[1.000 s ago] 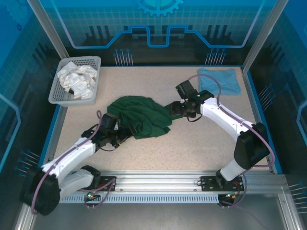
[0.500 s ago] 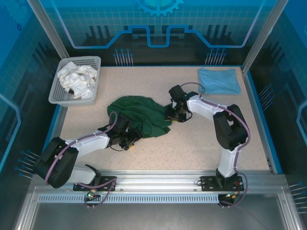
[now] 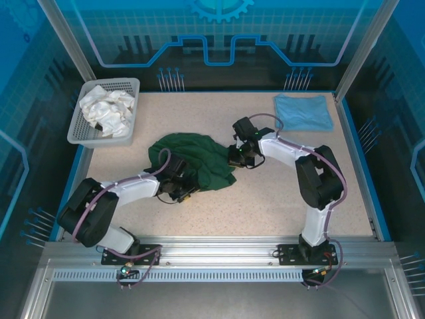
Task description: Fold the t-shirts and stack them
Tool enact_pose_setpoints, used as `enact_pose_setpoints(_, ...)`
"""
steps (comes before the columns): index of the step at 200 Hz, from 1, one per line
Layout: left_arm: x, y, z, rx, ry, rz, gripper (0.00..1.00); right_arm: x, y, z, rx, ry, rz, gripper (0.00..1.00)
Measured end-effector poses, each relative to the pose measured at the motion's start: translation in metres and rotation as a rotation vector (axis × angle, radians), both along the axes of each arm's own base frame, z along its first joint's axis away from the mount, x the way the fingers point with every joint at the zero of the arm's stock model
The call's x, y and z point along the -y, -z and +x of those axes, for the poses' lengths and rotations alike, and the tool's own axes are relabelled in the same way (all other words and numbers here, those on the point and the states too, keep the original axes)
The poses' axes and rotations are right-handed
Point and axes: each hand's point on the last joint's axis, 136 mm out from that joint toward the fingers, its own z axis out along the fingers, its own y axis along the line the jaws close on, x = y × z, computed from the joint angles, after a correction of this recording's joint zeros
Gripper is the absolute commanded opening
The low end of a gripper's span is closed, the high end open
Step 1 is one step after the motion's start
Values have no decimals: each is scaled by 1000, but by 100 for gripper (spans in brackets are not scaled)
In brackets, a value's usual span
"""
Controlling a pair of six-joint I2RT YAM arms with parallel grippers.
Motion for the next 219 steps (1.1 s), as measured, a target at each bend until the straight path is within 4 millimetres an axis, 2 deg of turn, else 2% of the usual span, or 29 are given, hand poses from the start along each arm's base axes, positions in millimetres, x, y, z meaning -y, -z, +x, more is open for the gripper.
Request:
enact_pose_setpoints(18, 0, 1, 2, 5, 5, 7, 44, 0, -9, 0, 21, 0, 12, 4)
enact_pose_setpoints(47, -1, 4, 6, -5, 33, 59, 35, 1, -8, -1, 22, -5, 11, 4)
enact_pose_setpoints(58, -1, 5, 8, -12, 57, 96, 24, 1, -7, -2, 19, -7, 8, 3)
enact_pose_setpoints(71, -2, 6, 17, 16, 78, 146, 0, 2, -6, -3, 18, -7, 7, 0)
enact_pose_setpoints(91, -5, 0, 39, 94, 86, 207, 0, 2, -8, -4, 22, -10, 7, 0)
enact_pose_setpoints(112, -8, -19, 48, 168, 97, 226, 0, 7, -22, -7, 50, -10, 8, 0)
enact_pose_setpoints(125, -10, -46, 49, 235, 107, 222, 0, 14, -41, -8, 92, -3, 10, 0)
enact_pose_setpoints(139, -11, -96, 53, 350, 111, 194, 0, 25, -75, -9, 170, 14, 24, 0)
enact_pose_setpoints(164, -17, -222, 52, 651, 72, 96, 0, 54, -143, -13, 342, 71, 50, 0)
enact_pose_setpoints(175, -26, -277, 42, 773, 47, 55, 0, 68, -170, -19, 412, 93, 54, 0)
enact_pose_setpoints(186, -36, -317, 28, 858, 26, 22, 0, 78, -193, -27, 473, 107, 55, 0)
enact_pose_setpoints(202, -46, -359, 8, 947, 20, -21, 0, 88, -226, -40, 556, 115, 76, 0)
enact_pose_setpoints(219, -49, -381, -10, 985, 39, -64, 0, 95, -258, -57, 638, 116, 114, 0)
